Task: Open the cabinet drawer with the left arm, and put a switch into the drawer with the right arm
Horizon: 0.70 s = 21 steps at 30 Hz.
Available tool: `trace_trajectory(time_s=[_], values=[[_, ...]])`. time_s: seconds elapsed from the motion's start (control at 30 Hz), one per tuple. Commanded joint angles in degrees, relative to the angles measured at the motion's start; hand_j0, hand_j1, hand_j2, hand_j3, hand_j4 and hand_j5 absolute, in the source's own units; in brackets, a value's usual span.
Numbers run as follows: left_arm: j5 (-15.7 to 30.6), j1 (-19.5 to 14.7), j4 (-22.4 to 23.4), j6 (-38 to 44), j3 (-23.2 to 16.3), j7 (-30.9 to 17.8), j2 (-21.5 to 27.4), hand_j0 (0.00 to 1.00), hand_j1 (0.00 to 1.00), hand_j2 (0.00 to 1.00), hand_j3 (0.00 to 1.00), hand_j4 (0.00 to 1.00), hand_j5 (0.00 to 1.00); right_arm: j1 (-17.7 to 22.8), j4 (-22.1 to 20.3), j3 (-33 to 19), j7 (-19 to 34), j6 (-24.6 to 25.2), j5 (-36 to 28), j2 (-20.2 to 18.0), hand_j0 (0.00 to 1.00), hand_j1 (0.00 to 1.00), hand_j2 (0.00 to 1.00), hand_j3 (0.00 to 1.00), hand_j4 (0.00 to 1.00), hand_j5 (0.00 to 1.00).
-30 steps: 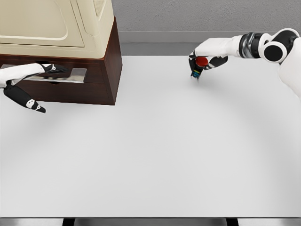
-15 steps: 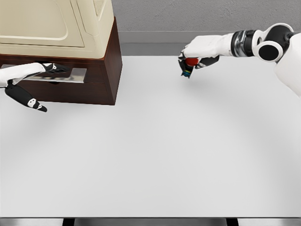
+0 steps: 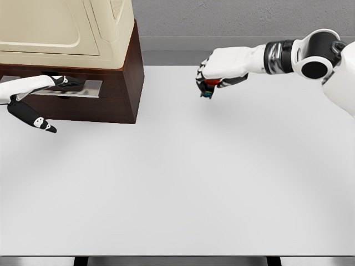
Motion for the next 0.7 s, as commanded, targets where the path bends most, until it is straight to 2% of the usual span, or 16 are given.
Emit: trace_trajectory(time_s=[0.0,0.23,0.53,0.67], values=[[0.2,0.2,0.0,0.1,0.1,-0.1,0.1,1.00,1.00,1.00,1.00,1.00,1.00,0.0,-1.7,1.0,0.0,0.2,-1.2,-0.5,0.46,0.46,0.46,0.46,0.46,0.46],[0.7,0.6,-0.1,0.1,0.5,-0.1,0.1,1.00,1.00,1.00,1.00,1.00,1.00,-0.1,-6.3,1.2,0.0,0.2,-1.8,-0.7,0.46,0.46,0.46,0.46,0.46,0.46],[3.8,1.7,-1.2,0.1,0.5,-0.1,0.7,1.00,1.00,1.00,1.00,1.00,1.00,-0.4,-7.5,1.1,0.0,0.2,-1.9,0.0,0.46,0.46,0.46,0.46,0.46,0.46],[4.6,1.6,-1.9,0.1,0.4,-0.1,1.1,1.00,1.00,1.00,1.00,1.00,1.00,-0.7,-9.4,1.0,0.0,0.2,-1.9,-0.2,0.46,0.46,0.46,0.46,0.46,0.46]])
